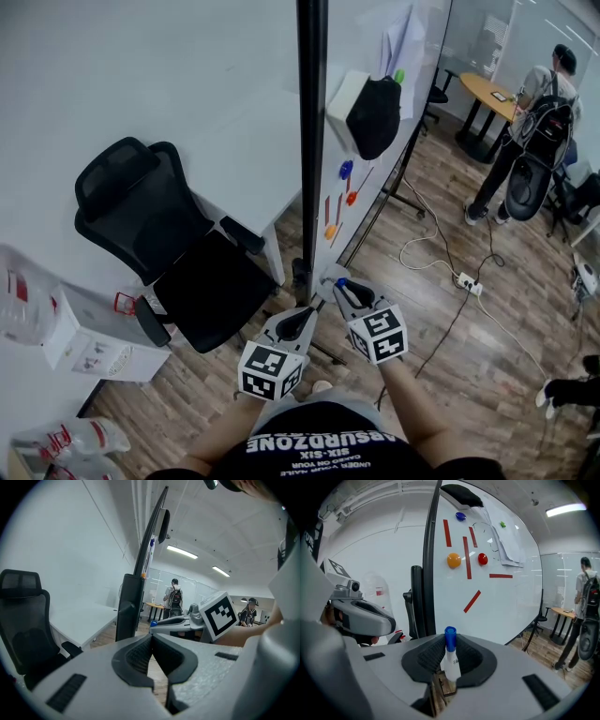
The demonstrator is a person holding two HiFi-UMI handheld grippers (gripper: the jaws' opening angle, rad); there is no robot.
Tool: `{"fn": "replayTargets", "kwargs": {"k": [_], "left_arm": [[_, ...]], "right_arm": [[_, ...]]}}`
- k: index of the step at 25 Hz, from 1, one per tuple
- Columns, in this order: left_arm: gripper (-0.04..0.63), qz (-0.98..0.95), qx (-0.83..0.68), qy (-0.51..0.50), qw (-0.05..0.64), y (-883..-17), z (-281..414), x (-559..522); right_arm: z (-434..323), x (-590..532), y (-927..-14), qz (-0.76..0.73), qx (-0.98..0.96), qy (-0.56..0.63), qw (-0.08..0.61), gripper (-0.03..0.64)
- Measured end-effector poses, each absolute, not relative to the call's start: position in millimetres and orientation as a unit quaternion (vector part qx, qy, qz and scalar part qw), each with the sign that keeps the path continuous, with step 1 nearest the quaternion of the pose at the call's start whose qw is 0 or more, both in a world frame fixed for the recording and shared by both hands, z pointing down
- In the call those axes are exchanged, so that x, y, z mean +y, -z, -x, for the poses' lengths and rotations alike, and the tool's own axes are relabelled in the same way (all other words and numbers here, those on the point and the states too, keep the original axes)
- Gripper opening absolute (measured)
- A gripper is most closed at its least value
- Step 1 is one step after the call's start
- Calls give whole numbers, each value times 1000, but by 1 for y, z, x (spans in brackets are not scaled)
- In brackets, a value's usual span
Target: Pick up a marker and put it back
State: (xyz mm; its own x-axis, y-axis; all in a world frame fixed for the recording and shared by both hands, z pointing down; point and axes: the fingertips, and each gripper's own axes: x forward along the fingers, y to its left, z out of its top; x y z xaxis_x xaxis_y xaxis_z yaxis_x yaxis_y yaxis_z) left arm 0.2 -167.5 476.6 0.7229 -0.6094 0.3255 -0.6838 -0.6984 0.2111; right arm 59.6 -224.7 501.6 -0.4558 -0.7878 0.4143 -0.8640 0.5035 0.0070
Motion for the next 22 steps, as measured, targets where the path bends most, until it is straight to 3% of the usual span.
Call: {"fn": "replayTargets", "kwargs": {"k": [22], "left_arm": [[8, -915, -348, -117, 165, -479, 1, -162]], "right_arm": [[-61, -221, -526, -490, -833, -113, 230, 64]]}}
